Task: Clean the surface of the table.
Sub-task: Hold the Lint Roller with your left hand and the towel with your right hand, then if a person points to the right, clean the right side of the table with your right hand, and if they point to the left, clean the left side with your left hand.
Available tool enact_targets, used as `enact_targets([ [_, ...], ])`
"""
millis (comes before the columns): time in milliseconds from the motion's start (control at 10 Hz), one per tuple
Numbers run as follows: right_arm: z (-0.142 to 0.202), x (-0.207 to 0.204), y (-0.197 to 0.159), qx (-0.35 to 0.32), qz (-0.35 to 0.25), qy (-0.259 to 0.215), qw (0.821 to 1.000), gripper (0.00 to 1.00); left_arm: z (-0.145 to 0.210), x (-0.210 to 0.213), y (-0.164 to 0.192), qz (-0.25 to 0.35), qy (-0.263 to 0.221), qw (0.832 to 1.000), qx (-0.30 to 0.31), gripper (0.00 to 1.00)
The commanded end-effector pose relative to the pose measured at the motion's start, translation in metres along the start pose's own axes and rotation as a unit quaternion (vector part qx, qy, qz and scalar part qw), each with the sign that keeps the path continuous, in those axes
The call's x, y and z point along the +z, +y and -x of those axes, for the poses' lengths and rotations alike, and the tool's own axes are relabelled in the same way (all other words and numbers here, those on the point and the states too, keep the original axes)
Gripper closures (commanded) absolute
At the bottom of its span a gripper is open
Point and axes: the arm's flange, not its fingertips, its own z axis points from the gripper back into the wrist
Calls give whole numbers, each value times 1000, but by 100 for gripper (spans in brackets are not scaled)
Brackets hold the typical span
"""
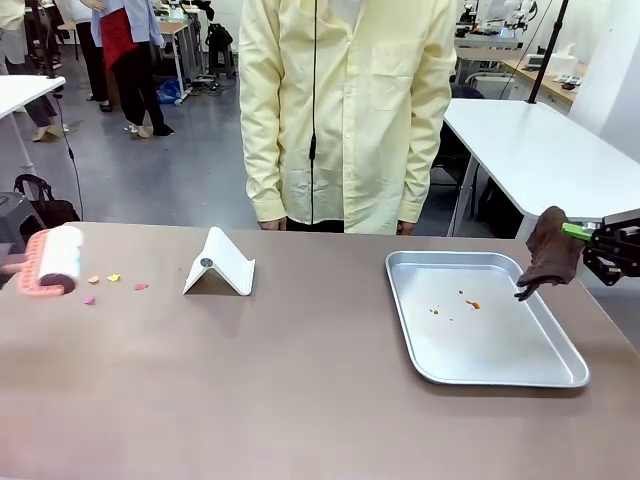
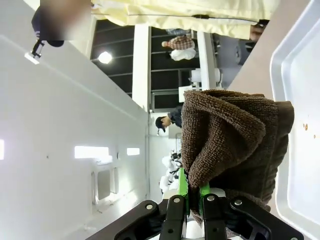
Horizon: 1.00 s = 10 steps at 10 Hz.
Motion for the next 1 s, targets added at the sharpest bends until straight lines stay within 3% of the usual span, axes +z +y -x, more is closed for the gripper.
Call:
enact_targets([
  [0, 57, -6, -13, 6, -23, -16, 1000, 100, 13, 18, -3, -20, -10, 999, -25, 100],
  [100, 0, 0, 0, 0, 0, 0, 1000, 100, 6, 22, -5, -31, -11, 999, -19, 100],
  [900, 0, 0, 0, 0, 0, 0, 1000, 100, 10, 19, -1, -14, -11, 1000, -4, 100],
])
